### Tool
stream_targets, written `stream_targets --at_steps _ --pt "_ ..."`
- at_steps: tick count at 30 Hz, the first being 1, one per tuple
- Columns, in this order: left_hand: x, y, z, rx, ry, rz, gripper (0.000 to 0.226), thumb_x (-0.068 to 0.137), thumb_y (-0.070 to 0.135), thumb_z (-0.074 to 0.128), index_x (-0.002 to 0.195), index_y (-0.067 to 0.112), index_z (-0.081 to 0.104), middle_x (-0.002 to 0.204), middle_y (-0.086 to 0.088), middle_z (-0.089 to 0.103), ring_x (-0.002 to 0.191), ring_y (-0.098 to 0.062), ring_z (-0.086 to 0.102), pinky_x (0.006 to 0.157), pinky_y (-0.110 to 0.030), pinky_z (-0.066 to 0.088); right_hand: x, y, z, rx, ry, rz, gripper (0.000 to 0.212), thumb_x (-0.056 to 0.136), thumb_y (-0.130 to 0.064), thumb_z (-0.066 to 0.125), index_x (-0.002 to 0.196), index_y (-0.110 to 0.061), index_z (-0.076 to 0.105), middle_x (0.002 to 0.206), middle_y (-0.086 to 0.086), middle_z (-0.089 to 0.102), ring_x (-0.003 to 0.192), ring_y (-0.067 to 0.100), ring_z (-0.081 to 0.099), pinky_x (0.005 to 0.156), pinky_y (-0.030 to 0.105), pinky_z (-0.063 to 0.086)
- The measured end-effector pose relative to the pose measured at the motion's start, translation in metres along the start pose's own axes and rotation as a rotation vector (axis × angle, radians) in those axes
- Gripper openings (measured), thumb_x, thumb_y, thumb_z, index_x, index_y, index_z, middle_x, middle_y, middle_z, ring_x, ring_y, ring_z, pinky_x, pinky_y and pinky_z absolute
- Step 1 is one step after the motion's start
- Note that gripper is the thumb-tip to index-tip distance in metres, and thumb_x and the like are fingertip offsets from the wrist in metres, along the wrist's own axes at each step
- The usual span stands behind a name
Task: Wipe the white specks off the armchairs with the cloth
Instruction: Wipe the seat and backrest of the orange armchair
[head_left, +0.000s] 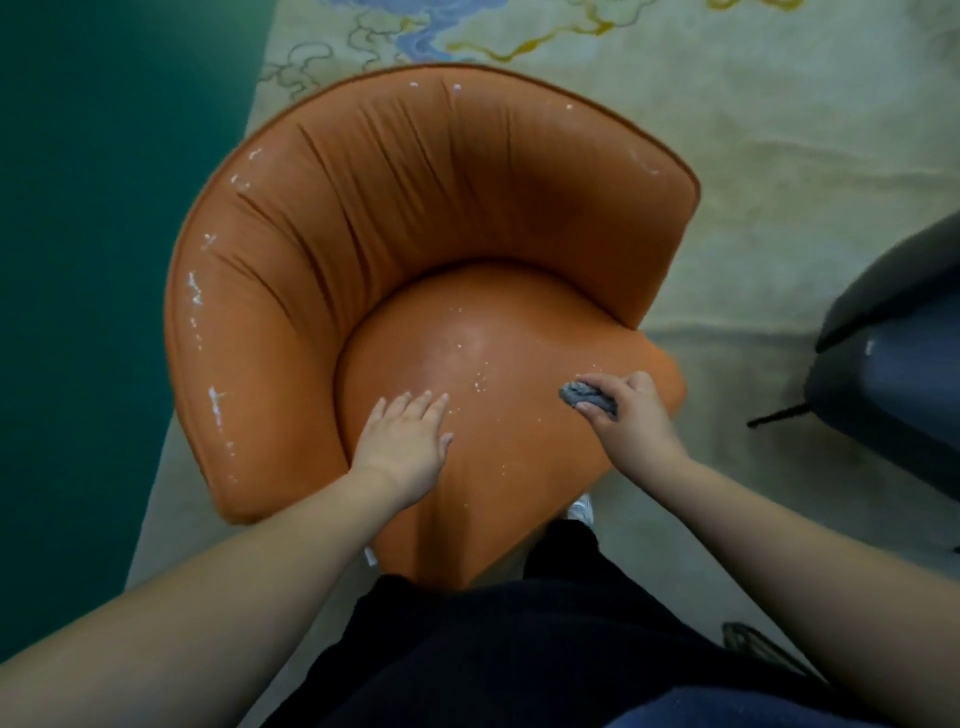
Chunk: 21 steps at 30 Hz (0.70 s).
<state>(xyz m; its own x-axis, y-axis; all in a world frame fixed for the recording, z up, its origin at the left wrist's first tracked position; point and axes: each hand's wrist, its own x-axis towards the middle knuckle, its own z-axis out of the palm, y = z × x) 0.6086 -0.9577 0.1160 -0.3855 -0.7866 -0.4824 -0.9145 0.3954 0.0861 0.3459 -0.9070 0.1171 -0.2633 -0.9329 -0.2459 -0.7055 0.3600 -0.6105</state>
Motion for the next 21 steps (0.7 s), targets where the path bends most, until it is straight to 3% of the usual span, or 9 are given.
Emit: stream_targets --at_steps 10,17,21 --pt "-0.02 0.069 0.007 -0.244 0.046 -0.403 0.055 0.102 0.042 0.026 0.153 0.025 0.015 0.159 0.003 0.021 0.145 -0.021 0.018 0.119 -0.04 0.011 0.064 0.011 -0.035 -0.131 -0.264 -0.302 0.037 0.093 -0.029 0.061 0.13 -0.023 0.058 0.102 0.003 0.04 0.096 0.019 0.044 0.09 0.026 0.036" --pt "-0.043 0.074 0.019 -0.288 0.088 -0.534 0.056 0.101 0.043 0.027 0.153 0.026 0.015 0.159 0.004 0.021 0.145 -0.019 0.017 0.119 -0.04 0.011 0.064 0.004 -0.034 -0.087 -0.292 -0.364 0.037 0.094 -0.028 0.06 0.13 -0.022 0.058 0.104 0.004 0.04 0.093 0.016 0.044 0.087 0.022 0.034" --pt "-0.051 0.076 0.031 -0.323 0.112 -0.556 0.055 0.101 0.043 0.027 0.153 0.027 0.014 0.159 0.003 0.021 0.145 -0.02 0.018 0.118 -0.04 0.012 0.063 -0.001 -0.023 -0.073 -0.3 -0.382 0.036 0.095 -0.029 0.059 0.131 -0.024 0.056 0.107 0.003 0.04 0.096 0.018 0.047 0.091 0.026 0.04"
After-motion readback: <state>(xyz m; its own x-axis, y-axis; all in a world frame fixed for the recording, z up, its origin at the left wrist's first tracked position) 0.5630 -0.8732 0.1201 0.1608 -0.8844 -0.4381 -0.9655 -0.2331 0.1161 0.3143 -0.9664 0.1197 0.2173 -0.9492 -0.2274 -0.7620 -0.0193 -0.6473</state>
